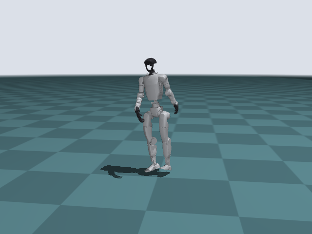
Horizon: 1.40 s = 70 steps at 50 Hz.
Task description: In place motions
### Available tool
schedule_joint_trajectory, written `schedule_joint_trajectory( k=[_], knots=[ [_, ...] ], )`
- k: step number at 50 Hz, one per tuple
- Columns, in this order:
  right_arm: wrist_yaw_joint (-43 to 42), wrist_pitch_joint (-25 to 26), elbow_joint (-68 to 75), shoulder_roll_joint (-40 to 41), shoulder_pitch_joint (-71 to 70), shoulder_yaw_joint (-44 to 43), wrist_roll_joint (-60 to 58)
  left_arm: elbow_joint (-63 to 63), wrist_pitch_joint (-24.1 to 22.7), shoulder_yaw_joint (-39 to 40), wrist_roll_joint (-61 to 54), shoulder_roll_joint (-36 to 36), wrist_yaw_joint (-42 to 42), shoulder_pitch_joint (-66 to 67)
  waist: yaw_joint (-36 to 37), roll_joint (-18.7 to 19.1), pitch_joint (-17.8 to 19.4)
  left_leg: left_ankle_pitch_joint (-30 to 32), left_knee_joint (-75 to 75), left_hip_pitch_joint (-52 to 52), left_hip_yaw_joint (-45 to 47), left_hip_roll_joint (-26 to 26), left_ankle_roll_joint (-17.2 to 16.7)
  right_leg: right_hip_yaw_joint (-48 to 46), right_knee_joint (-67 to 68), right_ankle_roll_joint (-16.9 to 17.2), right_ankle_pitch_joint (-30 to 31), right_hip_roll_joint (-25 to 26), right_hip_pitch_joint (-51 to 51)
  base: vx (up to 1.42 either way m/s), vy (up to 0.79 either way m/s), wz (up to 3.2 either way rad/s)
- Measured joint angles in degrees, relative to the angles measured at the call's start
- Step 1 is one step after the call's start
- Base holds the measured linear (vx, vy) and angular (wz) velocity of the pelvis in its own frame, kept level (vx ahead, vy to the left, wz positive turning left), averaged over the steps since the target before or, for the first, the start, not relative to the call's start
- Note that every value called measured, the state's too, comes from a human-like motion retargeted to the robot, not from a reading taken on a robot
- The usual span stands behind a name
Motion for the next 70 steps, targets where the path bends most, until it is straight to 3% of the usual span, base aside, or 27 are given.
schedule_joint_trajectory(
  k=[4,7,9,14,17,20,23,30,37,42,45,48,50,55,60,65,70],
  knots=[
    [-2.30,-7.41,-8.87,-0.05,-3.47,2.45,-0.22,0.00,1.13,3.37,2.86,1.60,0.96,6.06,0.09,-0.27,-0.02,-0.09,0.03,-0.22,0.03,0.18,-0.14,0.26,0.12,0.03,0.02,0.04,-0.31,0.00,0.00,0.00],
    [-7.26,-12.38,-10.84,0.40,-1.76,2.76,0.03,0.00,1.41,0.76,-2.23,2.33,4.04,6.29,-0.37,-0.87,-0.30,0.06,0.13,-0.37,-0.43,0.09,-0.23,-0.43,0.00,0.09,-0.19,-0.01,0.20,0.02,-0.06,0.27],
    [-9.41,-12.87,-9.40,0.78,1.34,2.58,1.00,0.00,0.74,-1.51,-5.34,1.89,5.17,3.61,-1.19,-1.15,-0.70,0.25,0.22,-0.56,-0.97,-0.02,-0.27,-1.15,-0.12,0.18,-0.40,-0.10,0.65,0.04,-0.04,0.36],
    [-9.20,-9.74,3.22,-0.94,12.27,-2.55,0.06,0.00,-0.87,-8.45,-9.48,-1.16,6.78,-14.22,-1.03,-1.89,-1.52,0.70,0.32,-1.09,-1.97,-0.48,-0.14,-3.08,-0.70,0.45,-0.48,-0.43,1.56,0.00,0.00,0.16],
    [-14.25,-6.74,17.23,-4.00,17.47,-7.21,-0.91,-0.12,-3.24,-11.37,-8.64,-3.34,4.96,-28.61,-0.15,-2.63,-1.47,0.98,0.50,-1.28,-2.40,-0.67,-0.04,-4.47,-1.16,0.68,-0.39,-0.64,2.42,-0.07,-0.01,0.12],
    [-21.53,-0.24,28.35,-7.72,22.65,-11.94,-0.41,-5.03,-4.86,-12.32,-6.19,-5.87,0.11,-41.03,0.03,-3.35,-0.88,1.25,0.80,-1.63,-2.50,-0.71,0.09,-5.33,-1.29,1.05,-0.41,-0.91,2.97,-0.09,-0.03,0.05],
    [-26.95,7.61,28.35,-10.96,31.38,-16.72,2.40,-13.56,-7.24,-11.88,-4.34,-7.95,-3.07,-49.71,-0.78,-3.59,-0.83,1.45,1.04,-2.41,-2.88,-0.85,0.32,-5.79,-1.47,1.26,-0.28,-1.12,2.79,-0.02,-0.01,-0.02],
    [-27.10,6.23,28.35,-17.75,43.46,-26.15,6.24,-25.54,-14.66,-14.15,-3.09,-6.61,-1.64,-61.11,-3.17,-2.76,-0.98,1.41,1.01,-3.12,-2.86,-1.03,0.82,-5.18,-1.57,1.25,0.18,-1.25,1.72,-0.03,0.02,-0.17],
    [-36.20,10.04,28.35,-16.43,41.71,-23.64,16.32,-21.21,-13.40,-17.04,1.82,-6.69,-0.61,-54.75,-1.71,-1.65,-0.88,1.05,0.94,-2.57,-2.86,-1.24,1.12,-4.90,-1.29,1.20,0.06,-1.35,1.72,0.00,0.01,0.00],
    [-26.36,10.53,28.35,-10.91,29.81,-15.74,14.54,-8.72,-8.88,-15.07,3.51,-7.81,-1.20,-41.16,0.51,-1.54,-1.96,0.78,0.42,-2.12,-2.30,-1.29,1.04,-4.77,-0.89,0.97,-0.18,-1.47,1.04,0.05,0.03,0.13],
    [-16.68,7.73,28.35,-7.57,18.34,-8.86,8.38,0.00,-2.84,-8.81,4.77,-5.86,1.11,-32.92,2.03,-1.39,-0.99,0.35,0.04,-0.56,-1.21,-1.14,0.94,-3.13,-0.61,0.58,0.05,-1.18,1.01,0.02,0.03,-0.32],
    [-10.48,4.55,19.10,-4.33,9.64,-2.74,0.68,0.00,7.94,-3.38,4.08,-2.78,3.55,-21.28,2.50,-1.36,-0.23,-0.06,-0.20,0.06,-0.09,-0.82,0.70,-1.58,-0.37,0.25,0.32,-0.84,0.42,0.00,-0.01,-0.33],
    [-7.99,2.12,11.59,-2.54,4.63,0.12,-3.87,0.00,10.72,-0.94,3.68,-0.38,1.87,-13.53,2.21,-1.40,-0.04,-0.16,-0.40,0.08,0.48,-0.60,0.51,-0.78,-0.14,0.16,0.40,-0.68,-0.18,0.00,0.00,0.00],
    [-5.14,-5.82,-6.16,-0.80,-4.05,2.57,-6.11,0.00,8.68,6.24,4.90,4.08,0.19,0.16,1.40,-1.29,0.94,-0.20,-0.47,-0.03,0.66,-0.02,0.31,-0.02,0.03,0.09,0.51,-0.20,-0.63,-0.05,0.00,0.01],
    [-10.89,-13.24,-13.51,-1.47,-5.39,3.20,-4.94,0.00,7.81,9.50,-1.03,4.96,4.67,3.41,1.35,-1.74,1.04,-0.16,-0.30,-0.15,0.34,0.03,0.32,-0.38,0.06,0.19,0.38,-0.25,-0.36,-0.03,-0.03,0.09],
    [-13.41,-11.52,-8.76,-1.84,2.27,2.33,-7.36,0.00,6.91,4.68,-8.51,2.08,5.16,-6.02,0.50,-2.42,-0.01,0.04,0.04,-0.67,-0.72,-0.54,0.51,-1.42,-0.06,0.35,-0.04,-0.70,0.24,0.01,-0.03,0.21],
    [-16.36,-5.16,9.03,-3.73,13.01,-2.89,-10.17,0.00,5.31,-2.35,-4.34,-2.91,-0.39,-25.43,1.05,-3.31,-0.20,0.32,0.43,-0.64,-1.66,-1.18,0.78,-3.55,-0.64,0.71,-0.21,-1.24,1.88,-0.01,-0.01,-0.21]
  ],
)
